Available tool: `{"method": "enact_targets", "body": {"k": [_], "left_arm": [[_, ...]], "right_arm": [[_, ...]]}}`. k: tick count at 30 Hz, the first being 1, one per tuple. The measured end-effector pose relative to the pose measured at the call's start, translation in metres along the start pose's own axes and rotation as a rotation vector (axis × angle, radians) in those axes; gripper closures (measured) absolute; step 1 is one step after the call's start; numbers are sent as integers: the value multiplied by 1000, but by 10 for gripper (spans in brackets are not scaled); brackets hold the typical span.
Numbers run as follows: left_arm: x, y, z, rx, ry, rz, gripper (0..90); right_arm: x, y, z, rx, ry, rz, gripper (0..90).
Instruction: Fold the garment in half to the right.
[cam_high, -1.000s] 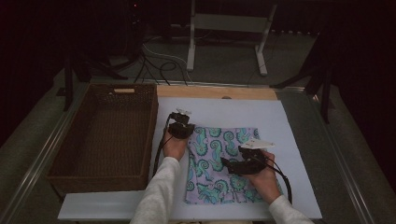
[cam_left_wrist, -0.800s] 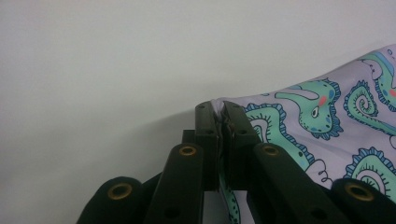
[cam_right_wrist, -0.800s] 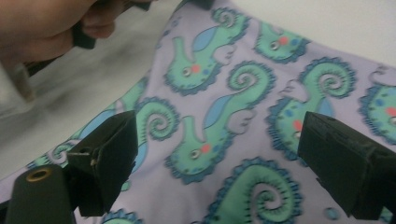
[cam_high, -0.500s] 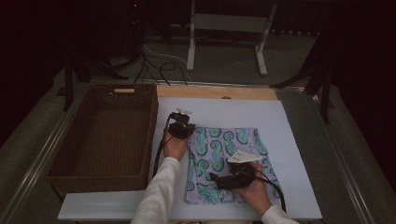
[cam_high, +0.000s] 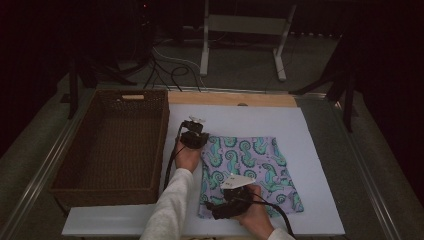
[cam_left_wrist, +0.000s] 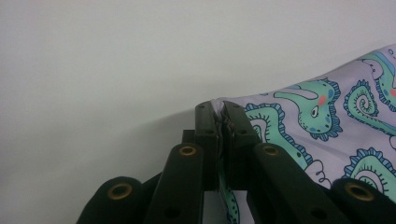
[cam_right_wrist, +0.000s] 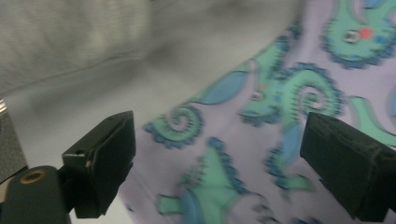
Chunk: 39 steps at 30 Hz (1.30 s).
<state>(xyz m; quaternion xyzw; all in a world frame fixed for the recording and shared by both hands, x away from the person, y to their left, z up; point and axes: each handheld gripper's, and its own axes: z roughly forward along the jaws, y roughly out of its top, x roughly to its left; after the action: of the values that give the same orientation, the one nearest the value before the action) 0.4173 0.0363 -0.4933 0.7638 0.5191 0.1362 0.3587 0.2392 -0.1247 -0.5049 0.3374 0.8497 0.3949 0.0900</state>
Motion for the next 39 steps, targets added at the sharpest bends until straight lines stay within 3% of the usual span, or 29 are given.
{"method": "enact_targets", "body": {"k": [5,9,13,19,35,39], "left_arm": [[1,0,0,1,-2,1,868],[1,0,0,2,-4,1,869],[2,0,-1,2,-6,1,869],[2,0,0,3,-5,0,869],[1,0,1,5,-1,-6,869],[2,0,1,4,-2,-9,869]], "right_arm": [[18,3,14,21,15,-19,96],[24,3,20,28,15,-30,87],[34,0,27,61,-38,-85,84],[29,-6,23,99,-108,-101,84],[16,-17,4,134,-142,-89,123],[13,-18,3,146,-151,-78,91]]}}
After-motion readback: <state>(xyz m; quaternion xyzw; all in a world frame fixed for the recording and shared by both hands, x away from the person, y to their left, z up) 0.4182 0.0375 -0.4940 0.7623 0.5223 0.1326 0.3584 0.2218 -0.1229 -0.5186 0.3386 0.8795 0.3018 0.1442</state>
